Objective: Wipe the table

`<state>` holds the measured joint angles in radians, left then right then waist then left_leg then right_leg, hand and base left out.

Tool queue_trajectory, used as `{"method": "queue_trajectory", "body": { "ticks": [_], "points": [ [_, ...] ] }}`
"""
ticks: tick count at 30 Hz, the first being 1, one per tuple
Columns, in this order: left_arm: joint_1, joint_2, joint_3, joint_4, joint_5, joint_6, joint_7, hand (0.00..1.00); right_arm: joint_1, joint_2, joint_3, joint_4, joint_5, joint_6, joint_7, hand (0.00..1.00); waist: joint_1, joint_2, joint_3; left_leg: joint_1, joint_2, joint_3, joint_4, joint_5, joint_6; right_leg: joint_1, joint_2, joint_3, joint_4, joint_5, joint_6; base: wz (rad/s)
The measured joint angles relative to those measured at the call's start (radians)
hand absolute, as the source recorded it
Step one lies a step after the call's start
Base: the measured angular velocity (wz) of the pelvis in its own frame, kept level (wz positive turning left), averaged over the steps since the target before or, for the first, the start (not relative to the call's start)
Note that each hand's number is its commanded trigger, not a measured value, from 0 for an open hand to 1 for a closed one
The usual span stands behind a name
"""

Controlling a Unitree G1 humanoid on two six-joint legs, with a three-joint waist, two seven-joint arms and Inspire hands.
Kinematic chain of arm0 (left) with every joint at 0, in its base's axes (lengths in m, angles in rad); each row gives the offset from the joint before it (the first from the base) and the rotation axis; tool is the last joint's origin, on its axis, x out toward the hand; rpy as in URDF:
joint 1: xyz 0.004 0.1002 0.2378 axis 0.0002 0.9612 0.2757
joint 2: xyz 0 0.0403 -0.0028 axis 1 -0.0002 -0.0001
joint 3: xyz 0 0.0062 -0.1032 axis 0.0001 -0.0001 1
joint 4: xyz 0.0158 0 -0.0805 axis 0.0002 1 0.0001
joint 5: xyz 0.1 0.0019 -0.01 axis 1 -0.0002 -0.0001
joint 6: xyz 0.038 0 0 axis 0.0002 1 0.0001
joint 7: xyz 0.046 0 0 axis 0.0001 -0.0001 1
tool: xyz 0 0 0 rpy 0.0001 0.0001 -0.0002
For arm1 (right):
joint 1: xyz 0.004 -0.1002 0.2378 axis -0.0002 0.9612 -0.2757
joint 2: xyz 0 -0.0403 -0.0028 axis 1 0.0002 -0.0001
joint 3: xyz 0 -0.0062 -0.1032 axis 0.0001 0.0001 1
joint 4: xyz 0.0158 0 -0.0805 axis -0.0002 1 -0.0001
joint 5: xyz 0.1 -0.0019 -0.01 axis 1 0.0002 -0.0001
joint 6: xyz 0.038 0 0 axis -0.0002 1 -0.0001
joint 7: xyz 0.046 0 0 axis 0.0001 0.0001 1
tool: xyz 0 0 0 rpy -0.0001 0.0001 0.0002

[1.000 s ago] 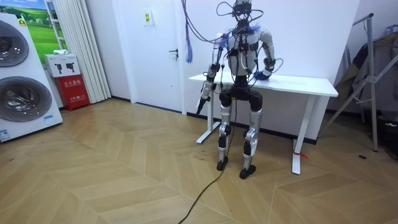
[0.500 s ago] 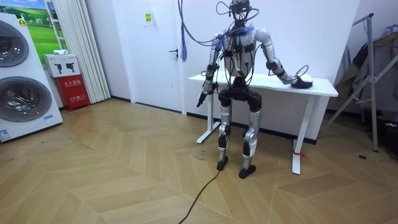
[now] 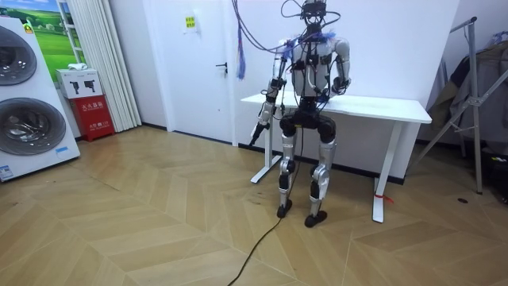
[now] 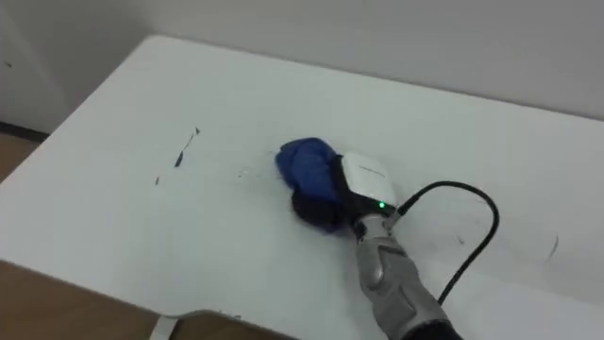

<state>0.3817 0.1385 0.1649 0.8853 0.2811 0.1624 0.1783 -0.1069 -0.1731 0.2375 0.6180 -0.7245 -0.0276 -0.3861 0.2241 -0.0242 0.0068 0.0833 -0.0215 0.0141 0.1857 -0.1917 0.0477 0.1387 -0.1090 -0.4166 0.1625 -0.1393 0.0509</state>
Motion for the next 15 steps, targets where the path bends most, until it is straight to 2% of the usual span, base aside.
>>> {"method": "queue_trajectory", "body": {
  "ticks": [2,3,5,6,8,11,13,15],
  "points": [
    [-0.001,0.012,0.052,0.0,0.016,-0.004,-0.001,0.0,0.091,-0.031,-0.102,0.001,0.027,-0.04,-0.062,1.0,-0.039,-0.023,0.0014,0.006,-0.008,0.009,0.0,-0.007,0.012,0.021,-0.011,0.003,0.002,-0.01,0.016,0.56],
    [0.001,0.019,0.07,0.0,0.016,-0.004,-0.002,0.0,0.146,-0.06,-0.155,0.007,0.07,-0.046,-0.101,1.0,-0.042,-0.025,-0.0009,0.009,-0.009,0.013,-0.001,-0.011,0.018,0.023,-0.012,0.003,0.007,-0.008,0.019,0.15],
    [-0.001,0.035,0.071,-0.002,0.017,-0.004,-0.002,0.0,0.197,-0.1,-0.221,0.038,0.129,-0.046,-0.147,1.0,-0.052,-0.024,-0.004,0.012,-0.011,0.022,-0.002,-0.017,0.025,0.024,-0.015,0.004,0.006,-0.004,0.024,-0.23],
    [-0.002,0.041,0.071,-0.002,0.017,-0.009,-0.002,0.0,0.212,-0.121,-0.262,0.068,0.155,-0.045,-0.163,1.0,-0.06,-0.024,-0.0078,0.015,-0.012,0.027,-0.005,-0.019,0.028,0.028,-0.017,0.004,0.006,0.0,0.027,-0.23],
    [-0.011,0.045,0.07,-0.003,0.029,-0.015,-0.002,0.0,0.215,-0.149,-0.294,0.116,0.207,-0.043,-0.169,1.0,-0.077,-0.025,-0.0084,0.019,-0.013,0.038,-0.002,-0.021,0.031,0.029,-0.018,0.005,0.006,0.002,0.028,-0.24],
    [-0.045,0.045,0.042,-0.004,0.028,-0.028,-0.002,0.0,0.18,-0.144,-0.293,0.124,0.24,-0.005,-0.154,1.0,-0.082,-0.024,-0.0086,0.03,-0.01,0.061,-0.004,-0.023,0.03,0.027,-0.015,0.038,0.005,0.003,0.028,-0.29],
    [-0.061,0.041,0.018,-0.006,0.028,-0.029,0.004,0.0,0.129,-0.123,-0.263,0.121,0.241,0.047,-0.148,1.0,-0.074,-0.024,-0.0085,0.03,-0.007,0.066,-0.006,-0.026,0.026,0.019,-0.009,0.051,0.006,0.003,0.028,-0.39],
    [-0.068,0.037,-0.034,-0.005,0.027,-0.027,0.008,0.0,0.046,-0.103,-0.205,0.133,0.239,0.105,-0.093,1.0,-0.046,-0.022,-0.0088,0.03,-0.004,0.065,0.001,-0.027,0.023,0.005,-0.003,0.059,0.006,0.003,0.023,-0.52]
  ]
}}
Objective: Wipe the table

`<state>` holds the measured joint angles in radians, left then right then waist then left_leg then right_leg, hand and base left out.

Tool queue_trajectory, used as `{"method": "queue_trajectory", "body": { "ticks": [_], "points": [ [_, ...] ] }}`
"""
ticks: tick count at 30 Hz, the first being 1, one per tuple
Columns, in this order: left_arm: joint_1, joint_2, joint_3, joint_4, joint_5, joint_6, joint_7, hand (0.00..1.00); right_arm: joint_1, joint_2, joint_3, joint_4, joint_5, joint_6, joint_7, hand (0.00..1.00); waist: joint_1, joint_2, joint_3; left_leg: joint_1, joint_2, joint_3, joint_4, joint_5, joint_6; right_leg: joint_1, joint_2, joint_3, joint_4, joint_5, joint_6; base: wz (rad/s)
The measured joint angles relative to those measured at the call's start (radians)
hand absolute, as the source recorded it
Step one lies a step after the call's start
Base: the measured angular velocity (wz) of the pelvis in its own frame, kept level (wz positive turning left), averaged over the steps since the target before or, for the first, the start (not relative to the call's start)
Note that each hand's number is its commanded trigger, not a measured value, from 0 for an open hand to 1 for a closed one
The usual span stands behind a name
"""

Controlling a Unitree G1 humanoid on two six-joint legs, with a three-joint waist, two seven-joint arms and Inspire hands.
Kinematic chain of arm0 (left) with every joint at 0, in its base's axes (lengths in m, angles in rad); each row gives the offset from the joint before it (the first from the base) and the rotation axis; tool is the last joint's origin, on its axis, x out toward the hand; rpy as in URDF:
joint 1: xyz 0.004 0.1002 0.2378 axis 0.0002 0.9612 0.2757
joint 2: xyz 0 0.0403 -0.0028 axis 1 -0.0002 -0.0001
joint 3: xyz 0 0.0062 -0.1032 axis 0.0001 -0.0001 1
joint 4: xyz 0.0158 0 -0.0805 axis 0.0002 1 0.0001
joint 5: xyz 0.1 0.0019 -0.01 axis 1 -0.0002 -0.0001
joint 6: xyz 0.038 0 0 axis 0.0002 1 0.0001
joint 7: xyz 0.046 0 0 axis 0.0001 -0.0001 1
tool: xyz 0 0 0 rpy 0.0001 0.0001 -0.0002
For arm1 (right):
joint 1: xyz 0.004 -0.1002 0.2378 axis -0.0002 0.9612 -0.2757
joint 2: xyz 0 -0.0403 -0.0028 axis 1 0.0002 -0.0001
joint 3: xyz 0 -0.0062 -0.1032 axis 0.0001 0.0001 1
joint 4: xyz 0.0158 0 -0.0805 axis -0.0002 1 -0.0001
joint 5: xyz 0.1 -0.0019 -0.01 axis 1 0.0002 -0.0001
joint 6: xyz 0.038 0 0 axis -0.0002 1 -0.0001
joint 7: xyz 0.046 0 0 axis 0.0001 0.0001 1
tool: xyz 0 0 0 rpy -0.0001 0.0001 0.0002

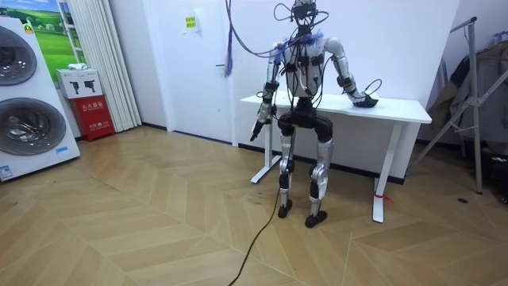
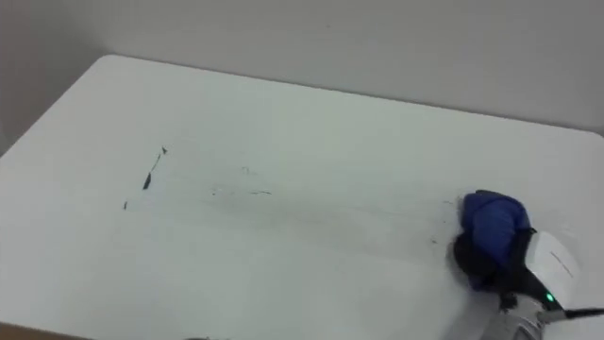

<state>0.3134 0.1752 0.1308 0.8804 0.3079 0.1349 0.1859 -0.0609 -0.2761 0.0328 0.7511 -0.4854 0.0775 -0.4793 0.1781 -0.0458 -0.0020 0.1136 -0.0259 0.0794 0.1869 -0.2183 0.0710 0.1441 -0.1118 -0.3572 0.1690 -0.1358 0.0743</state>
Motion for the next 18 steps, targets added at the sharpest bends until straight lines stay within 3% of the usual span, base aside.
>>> {"method": "queue_trajectory", "body": {
  "ticks": [3,7,11,14,18],
  "points": [
    [-0.006,-0.007,-0.034,-0.001,-0.003,0.013,0.0,0.0,-0.064,0.018,0.058,-0.005,-0.029,0.033,0.058,1.0,0.013,0.001,0.0,-0.017,0.013,0.001,0.018,-0.002,-0.011,-0.013,0.012,0.0,0.001,0.008,-0.013,-0.12],
    [0.021,-0.01,-0.057,-0.01,-0.02,0.018,-0.002,0.0,-0.082,0.024,0.072,-0.007,-0.055,0.027,0.079,1.0,0.02,0.003,0.0005,-0.019,0.015,-0.003,0.014,0.001,-0.015,-0.023,0.011,-0.005,0.01,0.004,-0.019,0.04],
    [0.081,-0.007,-0.048,-0.018,-0.023,0.017,-0.005,0.0,-0.031,0.002,0.046,0.025,-0.058,-0.042,0.038,1.0,-0.003,0.005,0.0006,-0.023,0.012,-0.019,0.024,-0.003,-0.009,-0.025,-0.004,-0.036,0.054,-0.004,-0.011,0.2],
    [0.096,-0.003,0.02,-0.018,-0.019,0.01,-0.021,0.0,0.039,-0.006,-0.033,0.065,-0.058,-0.097,-0.026,1.0,-0.021,0.007,-0.0022,-0.01,0.005,-0.038,0.037,-0.011,0.005,-0.025,-0.025,-0.052,0.113,-0.014,-0.003,0.42],
    [0.097,0.013,0.105,-0.017,-0.012,0.005,-0.021,0.0,0.146,-0.033,-0.126,0.072,-0.014,-0.111,-0.071,1.0,-0.033,0.01,-0.0056,0.003,0.004,-0.026,0.062,-0.029,0.029,-0.04,-0.074,-0.07,0.229,-0.018,0.001,0.11]
  ]
}}
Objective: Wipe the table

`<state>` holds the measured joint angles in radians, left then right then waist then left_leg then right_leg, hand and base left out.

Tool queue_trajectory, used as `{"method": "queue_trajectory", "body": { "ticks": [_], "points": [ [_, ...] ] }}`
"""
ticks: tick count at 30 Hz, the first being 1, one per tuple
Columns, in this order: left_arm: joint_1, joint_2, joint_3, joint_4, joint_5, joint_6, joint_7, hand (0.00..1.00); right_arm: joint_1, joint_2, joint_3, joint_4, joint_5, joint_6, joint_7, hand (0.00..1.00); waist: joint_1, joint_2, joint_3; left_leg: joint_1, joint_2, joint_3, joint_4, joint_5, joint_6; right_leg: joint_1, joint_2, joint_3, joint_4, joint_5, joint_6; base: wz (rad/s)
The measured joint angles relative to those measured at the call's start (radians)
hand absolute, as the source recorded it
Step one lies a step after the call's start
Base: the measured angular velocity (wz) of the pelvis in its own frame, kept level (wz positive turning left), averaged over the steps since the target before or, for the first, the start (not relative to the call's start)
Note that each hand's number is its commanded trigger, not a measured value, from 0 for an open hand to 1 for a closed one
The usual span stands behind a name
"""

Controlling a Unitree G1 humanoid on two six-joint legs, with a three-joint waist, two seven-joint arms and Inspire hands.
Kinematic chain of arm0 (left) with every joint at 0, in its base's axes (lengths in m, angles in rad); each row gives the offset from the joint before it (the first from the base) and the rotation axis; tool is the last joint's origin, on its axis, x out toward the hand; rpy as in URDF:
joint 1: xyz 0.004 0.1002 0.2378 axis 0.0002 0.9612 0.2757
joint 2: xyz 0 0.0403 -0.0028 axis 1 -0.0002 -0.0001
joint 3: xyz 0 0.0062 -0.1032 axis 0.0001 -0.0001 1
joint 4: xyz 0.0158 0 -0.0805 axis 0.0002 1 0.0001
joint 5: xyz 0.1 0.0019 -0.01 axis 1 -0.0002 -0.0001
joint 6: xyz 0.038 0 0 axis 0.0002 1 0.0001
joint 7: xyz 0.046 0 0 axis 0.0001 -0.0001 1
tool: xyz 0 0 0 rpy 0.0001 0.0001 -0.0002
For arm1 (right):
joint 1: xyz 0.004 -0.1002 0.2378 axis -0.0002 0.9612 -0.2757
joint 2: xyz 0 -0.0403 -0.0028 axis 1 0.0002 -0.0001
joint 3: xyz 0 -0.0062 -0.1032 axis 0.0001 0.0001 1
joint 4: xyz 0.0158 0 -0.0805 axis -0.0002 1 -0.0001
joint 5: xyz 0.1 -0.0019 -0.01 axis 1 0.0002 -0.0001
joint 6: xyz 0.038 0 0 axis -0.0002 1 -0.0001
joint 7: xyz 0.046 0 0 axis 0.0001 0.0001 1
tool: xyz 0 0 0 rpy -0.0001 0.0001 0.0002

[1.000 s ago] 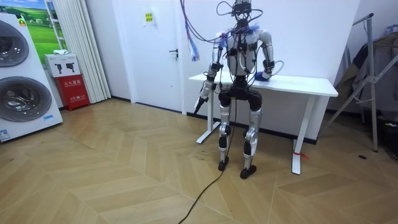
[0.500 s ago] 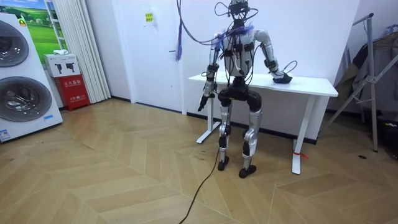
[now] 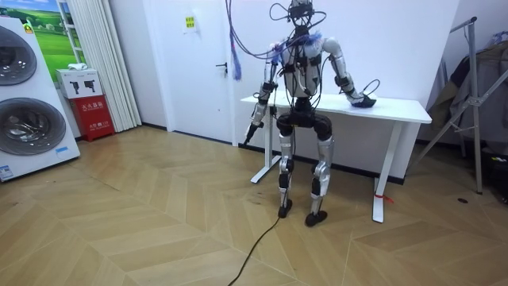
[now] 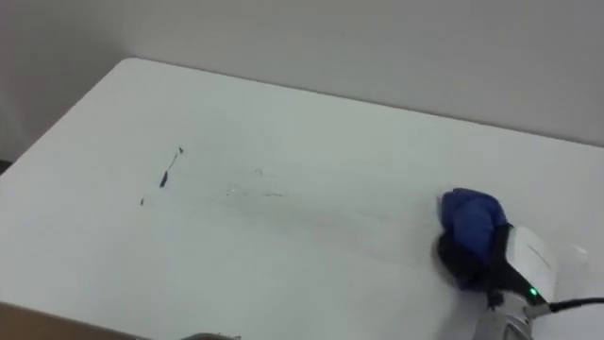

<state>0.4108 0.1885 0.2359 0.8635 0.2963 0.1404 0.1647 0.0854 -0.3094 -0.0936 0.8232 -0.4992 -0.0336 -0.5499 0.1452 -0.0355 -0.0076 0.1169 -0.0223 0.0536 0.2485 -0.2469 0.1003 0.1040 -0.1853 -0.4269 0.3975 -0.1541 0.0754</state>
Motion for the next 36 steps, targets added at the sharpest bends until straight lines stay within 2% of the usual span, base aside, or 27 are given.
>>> {"method": "queue_trajectory", "body": {
  "ticks": [2,4,6,7,8,10,12,14,16,17,18,19,20,21,22,23,24,25,26,27,28,29,31,32,33,34,36],
  "points": [
    [-0.005,0.011,-0.004,-0.001,0.001,-0.016,0.002,0.0,0.008,-0.009,-0.01,0.007,0.016,0.005,0.001,1.0,0.002,0.004,-0.0009,-0.004,0.002,0.016,0.012,-0.007,0.009,-0.027,-0.018,0.007,0.051,0.0,0.002,-0.26],
    [-0.023,0.014,-0.029,0.001,-0.001,-0.031,0.011,0.0,-0.021,-0.002,0.0,0.001,0.031,0.028,0.001,1.0,0.018,0.013,-0.0021,-0.012,0.009,0.042,0.036,-0.02,0.012,-0.058,-0.061,0.018,0.121,-0.018,0.009,-0.46],
    [-0.093,0.023,-0.067,0.031,-0.004,-0.043,0.02,0.0,-0.092,0.041,0.042,-0.011,0.036,0.114,0.008,1.0,0.075,0.021,0.0004,-0.047,0.048,0.084,0.088,-0.044,-0.003,-0.09,-0.119,0.045,0.15,-0.034,0.017,-0.69],
    [-0.116,0.027,-0.078,0.041,-0.004,-0.043,0.021,0.0,-0.12,0.056,0.067,-0.011,0.036,0.134,0.011,1.0,0.09,0.021,0.0004,-0.062,0.06,0.086,0.106,-0.052,-0.009,-0.097,-0.132,0.046,0.147,-0.034,0.018,-0.78],
    [-0.152,0.038,-0.101,0.068,-0.008,-0.046,0.02,0.0,-0.18,0.079,0.12,-0.015,0.032,0.161,0.028,1.0,0.113,0.021,0.001,-0.094,0.087,0.087,0.142,-0.064,-0.026,-0.105,-0.152,0.05,0.122,-0.033,0.021,-0.68],
    [-0.208,0.039,-0.125,0.098,-0.021,-0.056,0.019,0.0,-0.281,0.131,0.207,-0.02,0.018,0.167,0.077,1.0,0.151,0.015,0.005,-0.135,0.112,0.067,0.181,-0.077,-0.048,-0.115,-0.173,0.079,0.067,-0.025,0.033,-0.51],
    [-0.269,0.044,-0.189,0.092,-0.031,-0.058,-0.002,0.0,-0.367,0.155,0.281,-0.068,-0.036,0.13,0.169,1.0,0.145,-0.007,0.018,-0.225,0.117,-0.007,0.236,-0.083,-0.08,-0.1,-0.198,0.079,-0.028,-0.003,0.047,0.35],
    [-0.266,0.043,-0.204,0.063,-0.053,-0.06,-0.007,0.0,-0.384,0.155,0.279,-0.078,-0.06,0.099,0.194,1.0,0.153,-0.019,0.0233,-0.255,0.126,-0.036,0.234,-0.064,-0.106,-0.096,-0.196,0.076,-0.08,0.033,0.045,0.55],
    [-0.223,0.046,-0.187,0.062,-0.07,-0.052,-0.007,0.0,-0.376,0.147,0.268,-0.072,-0.095,0.083,0.195,1.0,0.154,-0.025,0.021,-0.248,0.144,-0.048,0.225,-0.057,-0.14,-0.096,-0.184,0.063,-0.119,0.051,0.041,0.38],
    [-0.191,0.046,-0.157,0.054,-0.069,-0.046,-0.005,0.0,-0.356,0.133,0.253,-0.07,-0.12,0.065,0.191,1.0,0.132,-0.026,0.0206,-0.245,0.167,-0.072,0.228,-0.057,-0.171,-0.087,-0.147,0.044,-0.145,0.06,0.044,0.61],
    [-0.153,0.048,-0.124,0.052,-0.069,-0.041,0.001,0.0,-0.317,0.117,0.22,-0.07,-0.149,0.028,0.175,1.0,0.099,-0.035,0.0207,-0.244,0.189,-0.082,0.227,-0.054,-0.211,-0.089,-0.115,-0.003,-0.135,0.065,0.075,0.77],
    [-0.132,0.046,-0.109,0.051,-0.069,-0.036,0.002,0.0,-0.287,0.107,0.198,-0.07,-0.16,0.01,0.163,1.0,0.08,-0.03,0.014,-0.245,0.208,-0.071,0.227,-0.047,-0.229,-0.076,-0.106,-0.03,-0.115,0.046,0.088,0.95],
    [-0.092,0.038,-0.085,0.045,-0.068,-0.036,0.002,0.0,-0.223,0.094,0.132,-0.075,-0.169,-0.015,0.133,1.0,0.045,-0.024,0.0058,-0.242,0.259,-0.019,0.212,-0.017,-0.26,-0.058,-0.071,-0.068,-0.091,-0.001,0.072,0.99],
    [-0.055,0.023,-0.065,0.031,-0.068,-0.036,0.003,0.0,-0.155,0.074,0.061,-0.084,-0.166,-0.022,0.105,1.0,0.019,-0.027,0.0022,-0.225,0.282,0.021,0.18,0.025,-0.269,-0.046,-0.058,-0.09,-0.074,-0.041,0.061,0.83],
    [-0.038,0.012,-0.061,0.025,-0.066,-0.035,0.003,0.0,-0.125,0.061,0.03,-0.087,-0.165,-0.021,0.099,1.0,0.017,-0.025,0.0004,-0.218,0.286,0.04,0.178,0.038,-0.265,-0.041,-0.054,-0.096,-0.067,-0.054,0.056,0.46],
    [-0.008,-0.005,-0.061,0.013,-0.063,-0.037,0.001,0.0,-0.084,0.032,-0.031,-0.089,-0.156,-0.012,0.093,1.0,0.016,-0.019,-0.0018,-0.211,0.286,0.064,0.19,0.06,-0.241,-0.027,-0.043,-0.095,-0.067,-0.067,0.048,0.07],
    [0.01,-0.019,-0.062,0.015,-0.064,-0.037,0.001,0.0,-0.062,0.004,-0.053,-0.093,-0.134,0.009,0.093,1.0,0.019,-0.003,-0.0032,-0.211,0.286,0.068,0.231,0.065,-0.235,-0.012,-0.025,-0.085,-0.073,-0.077,0.035,-0.07],
    [0.016,-0.024,-0.062,0.018,-0.065,-0.037,0.001,0.0,-0.061,-0.01,-0.054,-0.091,-0.123,0.021,0.096,1.0,0.019,-0.001,-0.0003,-0.211,0.286,0.07,0.254,0.065,-0.232,-0.008,-0.017,-0.07,-0.07,-0.083,0.027,-0.38],
    [0.015,-0.03,-0.063,0.03,-0.065,-0.037,-0.001,0.0,-0.075,-0.023,-0.052,-0.084,-0.102,0.052,0.106,1.0,0.034,0.001,0.0047,-0.214,0.268,0.062,0.295,0.05,-0.205,-0.008,-0.003,-0.006,-0.064,-0.093,0.011,-0.85],
    [0.005,-0.042,-0.065,0.039,-0.064,-0.039,-0.002,0.0,-0.107,-0.024,-0.039,-0.086,-0.089,0.081,0.13,1.0,0.069,0.012,0.0059,-0.216,0.208,0.054,0.302,0.014,-0.164,-0.028,-0.001,0.073,-0.047,-0.1,-0.002,-1.05],
    [-0.001,-0.049,-0.067,0.041,-0.066,-0.039,-0.002,0.0,-0.132,-0.021,-0.02,-0.089,-0.089,0.094,0.14,1.0,0.087,0.02,0.0093,-0.219,0.177,0.053,0.292,0.003,-0.149,-0.042,0.004,0.092,-0.041,-0.098,-0.009,-1.41],
    [-0.014,-0.055,-0.075,0.042,-0.069,-0.039,-0.003,0.0,-0.198,0.001,0.042,-0.097,-0.097,0.127,0.16,1.0,0.12,0.033,0.0152,-0.225,0.14,0.06,0.241,-0.001,-0.14,-0.077,0.024,0.133,-0.033,-0.095,-0.02,-1.39],
    [-0.054,-0.043,-0.089,0.06,-0.071,-0.038,-0.003,0.0,-0.276,0.056,0.194,-0.154,-0.148,0.173,0.212,1.0,0.166,0.03,0.0094,-0.222,0.141,0.067,0.18,0.012,-0.157,-0.127,0.055,0.18,-0.033,-0.085,-0.032,-1.0],
    [-0.092,-0.039,-0.109,0.072,-0.07,-0.028,-0.005,0.0,-0.345,0.102,0.301,-0.179,-0.208,0.179,0.262,1.0,0.171,0.021,0.015,-0.221,0.142,0.072,0.148,0.028,-0.163,-0.142,0.064,0.184,-0.043,-0.078,-0.032,-0.2],
    [-0.126,-0.041,-0.138,0.068,-0.068,-0.024,-0.014,0.0,-0.413,0.141,0.385,-0.181,-0.248,0.166,0.305,1.0,0.175,0.018,0.0178,-0.219,0.139,0.071,0.117,0.041,-0.17,-0.143,0.068,0.18,-0.066,-0.065,-0.039,0.0],
    [-0.141,-0.043,-0.149,0.06,-0.068,-0.024,-0.022,0.0,-0.435,0.161,0.411,-0.181,-0.255,0.153,0.321,1.0,0.182,0.016,0.0181,-0.215,0.136,0.068,0.101,0.049,-0.17,-0.139,0.07,0.178,-0.078,-0.057,-0.039,0.32],
    [-0.167,-0.047,-0.176,0.009,-0.069,-0.025,-0.026,0.0,-0.47,0.2,0.489,-0.191,-0.253,0.108,0.345,1.0,0.215,0.012,0.0187,-0.211,0.109,0.025,0.053,0.074,-0.159,-0.111,0.063,0.149,-0.121,-0.046,-0.035,0.59]
  ]
}}
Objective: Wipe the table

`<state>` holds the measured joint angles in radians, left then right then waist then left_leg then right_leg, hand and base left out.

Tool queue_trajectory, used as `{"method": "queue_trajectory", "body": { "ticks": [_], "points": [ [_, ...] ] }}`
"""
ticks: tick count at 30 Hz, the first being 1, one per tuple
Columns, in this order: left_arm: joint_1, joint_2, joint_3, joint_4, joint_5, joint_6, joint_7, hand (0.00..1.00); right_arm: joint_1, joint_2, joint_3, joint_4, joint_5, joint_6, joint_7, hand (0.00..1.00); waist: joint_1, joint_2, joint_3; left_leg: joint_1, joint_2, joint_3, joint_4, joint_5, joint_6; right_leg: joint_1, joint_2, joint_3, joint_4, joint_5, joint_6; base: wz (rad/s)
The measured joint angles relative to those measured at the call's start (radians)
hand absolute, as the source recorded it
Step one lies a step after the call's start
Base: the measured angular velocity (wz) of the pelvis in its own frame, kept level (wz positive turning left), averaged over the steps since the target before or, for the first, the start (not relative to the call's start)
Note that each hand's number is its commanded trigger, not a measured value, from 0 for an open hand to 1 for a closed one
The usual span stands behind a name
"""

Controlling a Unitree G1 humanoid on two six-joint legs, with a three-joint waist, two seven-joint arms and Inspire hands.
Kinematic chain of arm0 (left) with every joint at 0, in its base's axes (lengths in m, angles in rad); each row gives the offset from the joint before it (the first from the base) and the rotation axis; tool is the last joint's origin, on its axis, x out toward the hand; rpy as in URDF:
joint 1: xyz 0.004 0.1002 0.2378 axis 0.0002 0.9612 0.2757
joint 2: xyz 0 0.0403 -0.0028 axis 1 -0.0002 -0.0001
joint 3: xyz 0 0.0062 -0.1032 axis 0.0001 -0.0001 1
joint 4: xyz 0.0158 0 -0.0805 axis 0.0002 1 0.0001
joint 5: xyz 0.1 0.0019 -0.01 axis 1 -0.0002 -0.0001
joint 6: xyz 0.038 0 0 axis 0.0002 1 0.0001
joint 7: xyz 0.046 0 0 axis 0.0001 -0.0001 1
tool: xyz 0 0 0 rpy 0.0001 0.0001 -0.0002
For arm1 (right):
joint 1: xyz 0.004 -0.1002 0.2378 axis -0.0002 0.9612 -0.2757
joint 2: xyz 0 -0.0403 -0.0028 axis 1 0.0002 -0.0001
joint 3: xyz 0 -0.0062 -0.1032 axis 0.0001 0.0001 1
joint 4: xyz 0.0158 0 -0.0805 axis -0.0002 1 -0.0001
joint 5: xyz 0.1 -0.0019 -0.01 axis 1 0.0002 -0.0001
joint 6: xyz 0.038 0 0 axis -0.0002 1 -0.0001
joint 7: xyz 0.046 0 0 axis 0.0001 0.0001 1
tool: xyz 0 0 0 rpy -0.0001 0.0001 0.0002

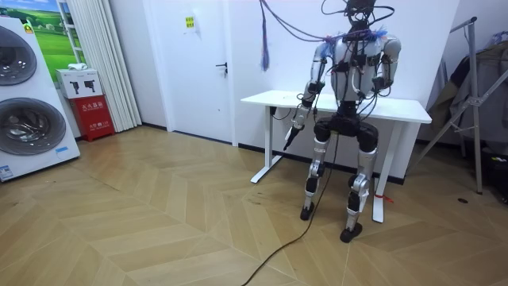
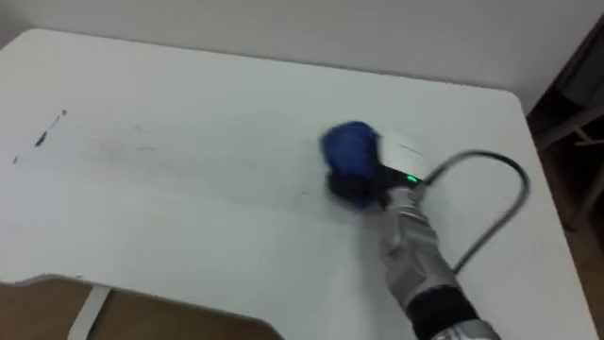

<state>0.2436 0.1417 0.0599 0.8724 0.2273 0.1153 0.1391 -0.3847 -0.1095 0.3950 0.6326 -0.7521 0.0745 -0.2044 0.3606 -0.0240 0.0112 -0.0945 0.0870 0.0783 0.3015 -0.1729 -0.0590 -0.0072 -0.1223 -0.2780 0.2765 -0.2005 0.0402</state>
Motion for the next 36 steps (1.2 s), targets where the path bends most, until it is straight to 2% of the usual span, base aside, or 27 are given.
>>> {"method": "queue_trajectory", "body": {
  "ticks": [1,2,4,6,7,8,9,11,12,14,16,19,20,21,23,24,25,26,27,30,31,33,34,36],
  "points": [
    [-0.003,0.0,0.001,-0.009,0.0,0.003,0.001,0.0,0.0,0.001,0.008,0.001,0.005,-0.008,0.0,1.0,0.003,-0.006,-0.002,0.001,-0.005,-0.008,-0.004,0.006,0.003,0.009,-0.003,-0.007,-0.006,0.001,0.002,0.68],
    [-0.003,-0.001,0.006,-0.017,0.001,0.01,0.006,0.0,0.014,0.0,0.009,0.004,0.005,-0.019,0.003,1.0,0.001,-0.013,-0.0029,0.003,-0.021,-0.029,-0.018,0.014,0.008,0.023,-0.014,-0.033,-0.02,0.0,0.009,0.59],
    [0.015,-0.002,0.018,-0.02,0.001,0.013,0.008,0.0,0.064,-0.012,-0.024,-0.014,-0.004,-0.039,-0.027,1.0,-0.015,-0.017,-0.0004,0.008,-0.04,-0.057,-0.029,0.017,0.013,0.043,-0.029,-0.062,-0.024,-0.002,0.017,0.53],
    [0.063,0.005,0.05,-0.026,0.001,0.01,0.008,0.0,0.138,-0.024,-0.086,0.011,-0.003,-0.084,-0.093,1.0,-0.061,-0.021,0.0032,0.048,-0.055,-0.064,-0.044,0.017,0.014,0.107,-0.036,-0.091,-0.062,0.007,0.031,0.39],
    [0.075,0.007,0.063,-0.024,0.004,0.009,0.009,0.0,0.155,-0.025,-0.109,0.02,-0.008,-0.096,-0.11,1.0,-0.074,-0.028,0.0029,0.06,-0.059,-0.064,-0.052,0.017,0.015,0.122,-0.037,-0.097,-0.074,0.007,0.032,0.18],
    [0.097,0.011,0.09,-0.02,0.008,0.008,0.011,0.0,0.2,-0.039,-0.154,0.021,-0.013,-0.12,-0.146,1.0,-0.099,-0.04,0.0017,0.077,-0.065,-0.06,-0.063,0.015,0.017,0.145,-0.041,-0.107,-0.093,0.007,0.034,0.11],
    [0.109,0.011,0.116,-0.008,0.023,0.008,0.01,0.0,0.253,-0.065,-0.204,0.017,-0.012,-0.148,-0.184,1.0,-0.121,-0.043,0.002,0.09,-0.069,-0.058,-0.068,0.011,0.023,0.161,-0.044,-0.113,-0.099,0.009,0.041,0.1],
    [0.122,0.011,0.158,-0.006,0.046,0.008,0.01,0.0,0.331,-0.096,-0.28,0.015,0.016,-0.165,-0.245,1.0,-0.14,-0.045,-0.0031,0.099,-0.076,-0.056,-0.069,0.009,0.027,0.176,-0.05,-0.13,-0.108,0.015,0.051,0.0],
    [0.116,0.012,0.176,-0.006,0.047,0.008,0.013,0.0,0.365,-0.119,-0.322,0.018,0.045,-0.16,-0.274,1.0,-0.144,-0.037,-0.0073,0.106,-0.076,-0.051,-0.073,0.002,0.037,0.18,-0.051,-0.139,-0.109,0.017,0.054,-0.07],
    [0.116,0.017,0.174,-0.006,0.047,0.007,0.025,0.0,0.379,-0.152,-0.35,0.021,0.084,-0.138,-0.284,1.0,-0.161,-0.03,-0.0108,0.109,-0.078,-0.049,-0.078,-0.001,0.039,0.181,-0.053,-0.144,-0.107,0.021,0.061,-0.11],
    [0.098,0.022,0.167,-0.003,0.041,0.006,0.026,0.0,0.372,-0.164,-0.345,0.023,0.097,-0.116,-0.277,1.0,-0.164,-0.029,-0.0106,0.11,-0.074,-0.038,-0.082,-0.002,0.038,0.18,-0.052,-0.142,-0.107,0.021,0.062,-0.23],
    [0.075,0.013,0.124,-0.003,0.044,0.006,0.029,0.0,0.312,-0.15,-0.291,0.017,0.099,-0.037,-0.219,1.0,-0.139,-0.026,-0.0114,0.114,-0.061,-0.018,-0.081,-0.004,0.028,0.166,-0.045,-0.133,-0.1,0.024,0.058,-0.34],
    [0.069,0.008,0.103,-0.006,0.042,0.009,0.03,0.0,0.272,-0.146,-0.257,0.017,0.103,0.006,-0.188,1.0,-0.1,-0.025,-0.0115,0.112,-0.057,-0.017,-0.082,-0.005,0.028,0.15,-0.038,-0.117,-0.091,0.03,0.048,-0.58],
    [0.062,0.008,0.079,-0.012,0.043,0.016,0.029,0.0,0.214,-0.135,-0.206,0.015,0.093,0.043,-0.139,1.0,-0.08,-0.028,-0.0112,0.101,-0.048,-0.019,-0.079,-0.004,0.025,0.131,-0.027,-0.112,-0.09,0.038,0.036,-0.56],
    [0.058,0.002,0.07,-0.012,0.043,0.031,0.025,0.0,0.121,-0.115,-0.134,0.011,0.066,0.072,-0.057,1.0,-0.065,-0.035,-0.011,0.084,-0.045,-0.043,-0.079,0.002,0.02,0.112,-0.015,-0.111,-0.09,0.044,0.026,-0.14],
    [0.057,-0.006,0.069,-0.021,0.04,0.037,0.023,0.0,0.083,-0.09,-0.096,-0.004,0.047,0.072,-0.011,1.0,-0.048,-0.036,-0.0102,0.082,-0.043,-0.052,-0.08,0.006,0.019,0.112,-0.01,-0.114,-0.091,0.044,0.025,0.09],
    [0.056,-0.01,0.063,-0.028,0.037,0.038,0.023,0.0,0.067,-0.081,-0.082,-0.005,0.041,0.068,0.004,1.0,-0.048,-0.036,-0.0099,0.084,-0.043,-0.055,-0.081,0.008,0.022,0.113,-0.01,-0.118,-0.091,0.044,0.025,0.18],
    [0.06,-0.013,0.049,-0.043,0.039,0.038,0.022,0.0,0.042,-0.071,-0.059,-0.006,0.035,0.055,0.029,1.0,-0.023,-0.034,-0.0085,0.089,-0.043,-0.059,-0.081,0.008,0.022,0.114,-0.011,-0.126,-0.093,0.044,0.025,0.3],
    [0.069,-0.012,0.043,-0.062,0.039,0.038,0.021,0.0,0.034,-0.059,-0.058,-0.007,0.028,0.039,0.043,1.0,-0.013,-0.037,-0.0068,0.085,-0.047,-0.07,-0.081,0.01,0.025,0.12,-0.014,-0.143,-0.096,0.044,0.025,0.34],
    [0.114,-0.005,0.046,-0.079,0.038,0.042,0.021,0.0,0.089,-0.056,-0.07,-0.013,0.037,0.023,0.041,1.0,-0.016,-0.042,-0.0046,0.099,-0.063,-0.107,-0.08,0.012,0.03,0.153,-0.019,-0.165,-0.11,0.045,0.028,0.36],
    [0.124,-0.005,0.049,-0.079,0.039,0.044,0.021,0.0,0.112,-0.056,-0.086,-0.004,0.037,0.014,0.032,1.0,-0.026,-0.041,-0.0042,0.104,-0.064,-0.11,-0.081,0.011,0.032,0.161,-0.021,-0.167,-0.11,0.045,0.028,0.36],
    [0.165,-0.006,0.075,-0.075,0.039,0.045,0.02,0.0,0.218,-0.059,-0.156,0.0,0.033,-0.066,-0.053,1.0,-0.082,-0.04,-0.0037,0.124,-0.079,-0.126,-0.082,0.006,0.04,0.197,-0.033,-0.194,-0.112,0.04,0.038,0.39],
    [0.173,-0.007,0.087,-0.073,0.04,0.044,0.02,0.0,0.245,-0.064,-0.173,0.0,0.032,-0.081,-0.079,1.0,-0.096,-0.041,-0.0053,0.129,-0.084,-0.128,-0.084,0.004,0.043,0.205,-0.037,-0.192,-0.114,0.038,0.042,0.24],
    [0.189,-0.005,0.135,-0.066,0.045,0.034,0.021,0.0,0.353,-0.094,-0.26,-0.014,0.026,-0.127,-0.172,1.0,-0.136,-0.039,-0.0062,0.147,-0.092,-0.122,-0.092,-0.001,0.05,0.225,-0.044,-0.192,-0.123,0.038,0.051,-0.04]
  ]
}}
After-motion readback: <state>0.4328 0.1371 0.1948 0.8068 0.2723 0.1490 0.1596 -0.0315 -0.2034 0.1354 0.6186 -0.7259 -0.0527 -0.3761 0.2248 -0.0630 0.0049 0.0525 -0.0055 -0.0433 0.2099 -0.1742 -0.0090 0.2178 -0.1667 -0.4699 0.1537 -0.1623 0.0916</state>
